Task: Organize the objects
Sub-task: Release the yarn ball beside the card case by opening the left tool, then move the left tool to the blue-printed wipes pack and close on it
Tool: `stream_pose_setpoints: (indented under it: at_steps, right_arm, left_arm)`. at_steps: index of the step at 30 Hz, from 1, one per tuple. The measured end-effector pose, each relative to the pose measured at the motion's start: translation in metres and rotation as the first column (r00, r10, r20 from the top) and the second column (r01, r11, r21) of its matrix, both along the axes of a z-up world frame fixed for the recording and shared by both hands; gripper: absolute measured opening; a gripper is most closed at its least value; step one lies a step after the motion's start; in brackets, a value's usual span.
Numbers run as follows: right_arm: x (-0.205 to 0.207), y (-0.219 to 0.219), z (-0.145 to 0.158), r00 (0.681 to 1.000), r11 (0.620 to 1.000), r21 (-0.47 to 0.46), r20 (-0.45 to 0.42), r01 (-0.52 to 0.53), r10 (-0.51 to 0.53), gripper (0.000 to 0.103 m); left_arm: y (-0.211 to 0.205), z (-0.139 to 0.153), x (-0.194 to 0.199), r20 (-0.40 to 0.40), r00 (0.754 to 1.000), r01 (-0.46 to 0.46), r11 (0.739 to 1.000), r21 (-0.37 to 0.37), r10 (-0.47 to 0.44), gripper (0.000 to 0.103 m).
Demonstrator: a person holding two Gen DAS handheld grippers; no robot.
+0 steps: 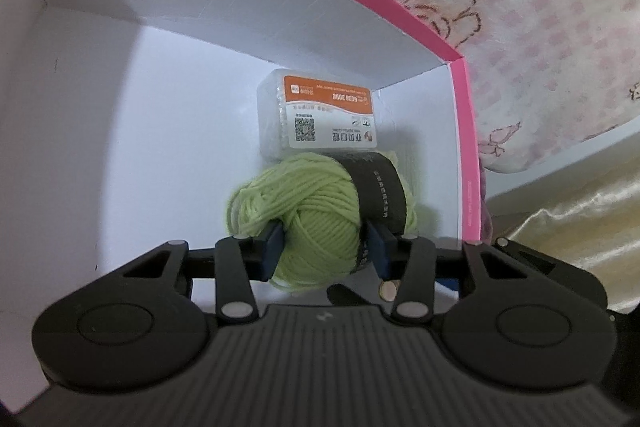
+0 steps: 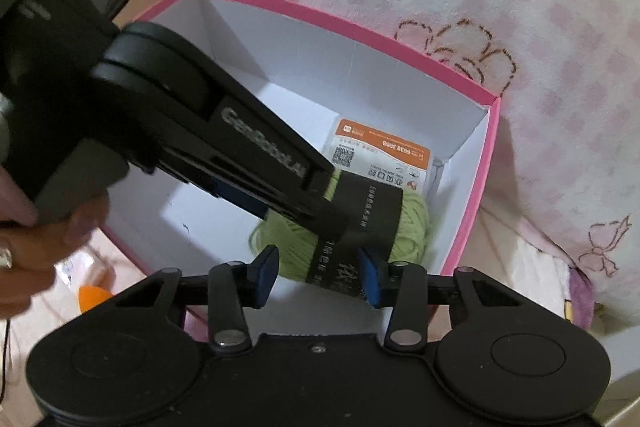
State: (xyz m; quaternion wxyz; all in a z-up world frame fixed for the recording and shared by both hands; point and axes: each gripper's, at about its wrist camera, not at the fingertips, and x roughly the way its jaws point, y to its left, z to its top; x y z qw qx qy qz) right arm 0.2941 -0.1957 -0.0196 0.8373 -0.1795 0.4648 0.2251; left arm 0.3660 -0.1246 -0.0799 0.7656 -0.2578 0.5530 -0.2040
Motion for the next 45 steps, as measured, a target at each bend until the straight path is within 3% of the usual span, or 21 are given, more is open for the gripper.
stream_pose_setpoints:
  at_steps: [3,8,11,15,24,30,33,35,45]
  right_arm:
    - [-0.001,0.001,-0.002,0.999,0.999,-0.032,0.043,0.012,-0.011,0.038]
    - [-0.021,-0.016,0.010,0.995,0.990,0.130,0.065,0.061,-0.070,0.040]
    - [-0.044,-0.027,0.017,0.990,0.977,0.194,0.091,0.085,-0.104,0.041]
    - [-0.072,-0.037,0.025,0.985,0.964,0.242,0.104,0.106,-0.135,0.043]
    - [-0.129,-0.045,0.063,0.984,0.962,0.269,0.156,0.044,-0.088,0.048]
    - [-0.174,-0.035,0.083,0.983,0.967,0.256,0.179,-0.006,-0.041,0.051]
    - [-0.200,-0.037,0.088,0.982,0.960,0.280,0.186,-0.017,-0.037,0.053]
    - [-0.212,-0.044,0.086,0.982,0.952,0.305,0.182,-0.003,-0.056,0.061]
    - [-0.271,-0.065,0.076,0.981,0.948,0.312,0.159,0.059,-0.113,0.068]
  left_arm:
    - [-0.001,0.002,0.001,0.001,1.000,-0.005,1.000,0.011,0.004,0.045]
    - [0.003,0.021,-0.015,0.065,0.998,0.008,0.996,0.091,-0.013,0.049]
    - [0.010,0.037,-0.027,0.102,0.994,0.026,0.993,0.119,-0.039,0.051]
    - [0.016,0.061,-0.049,0.165,0.983,0.045,0.977,0.210,-0.081,0.053]
    - [0.040,0.114,-0.112,0.206,0.969,0.076,0.955,0.287,-0.139,0.054]
    - [0.042,0.145,-0.156,0.244,0.949,0.096,0.917,0.388,-0.202,0.057]
    - [0.043,0.153,-0.176,0.245,0.941,0.112,0.899,0.423,-0.232,0.059]
    - [0.042,0.157,-0.189,0.245,0.935,0.127,0.887,0.444,-0.256,0.061]
    - [0.026,0.153,-0.243,0.218,0.906,0.228,0.852,0.471,-0.363,0.065]
